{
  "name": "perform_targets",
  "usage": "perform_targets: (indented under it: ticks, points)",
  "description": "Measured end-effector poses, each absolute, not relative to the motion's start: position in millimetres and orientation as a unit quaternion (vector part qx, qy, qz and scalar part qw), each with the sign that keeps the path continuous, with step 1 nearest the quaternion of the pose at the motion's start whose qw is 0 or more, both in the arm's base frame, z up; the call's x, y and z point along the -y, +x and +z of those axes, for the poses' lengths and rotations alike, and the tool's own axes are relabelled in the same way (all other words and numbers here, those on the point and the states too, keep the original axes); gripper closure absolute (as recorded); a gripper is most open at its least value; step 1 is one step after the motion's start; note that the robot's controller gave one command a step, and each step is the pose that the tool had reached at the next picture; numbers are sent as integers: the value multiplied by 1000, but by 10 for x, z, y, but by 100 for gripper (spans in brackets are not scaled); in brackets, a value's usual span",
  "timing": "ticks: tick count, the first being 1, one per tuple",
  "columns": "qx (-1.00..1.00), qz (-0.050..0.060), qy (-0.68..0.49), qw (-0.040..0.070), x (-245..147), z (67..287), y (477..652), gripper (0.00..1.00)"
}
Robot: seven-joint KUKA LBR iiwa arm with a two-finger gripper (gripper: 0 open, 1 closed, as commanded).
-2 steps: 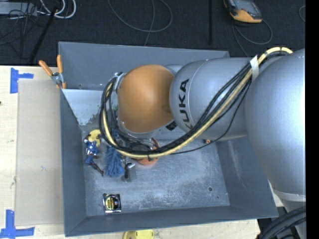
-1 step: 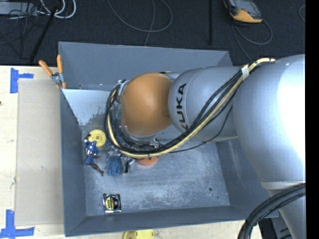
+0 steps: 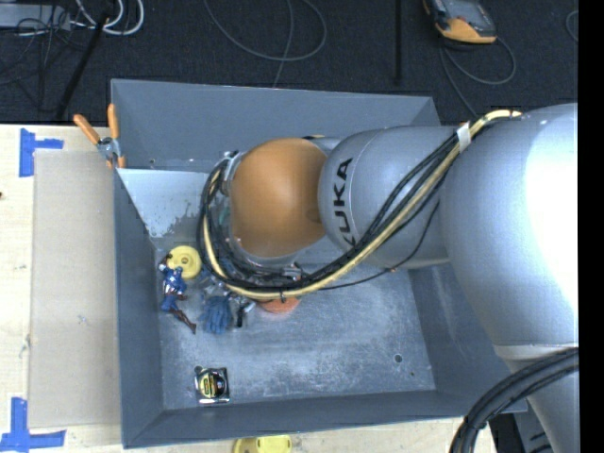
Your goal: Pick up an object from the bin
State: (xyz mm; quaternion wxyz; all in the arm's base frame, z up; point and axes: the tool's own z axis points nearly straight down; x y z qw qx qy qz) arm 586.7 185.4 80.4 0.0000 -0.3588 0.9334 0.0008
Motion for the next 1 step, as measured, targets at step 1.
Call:
perform_targets:
  ticks: [1]
  points:
    - [-933,1,-359,2,-1650,2263,5975,100]
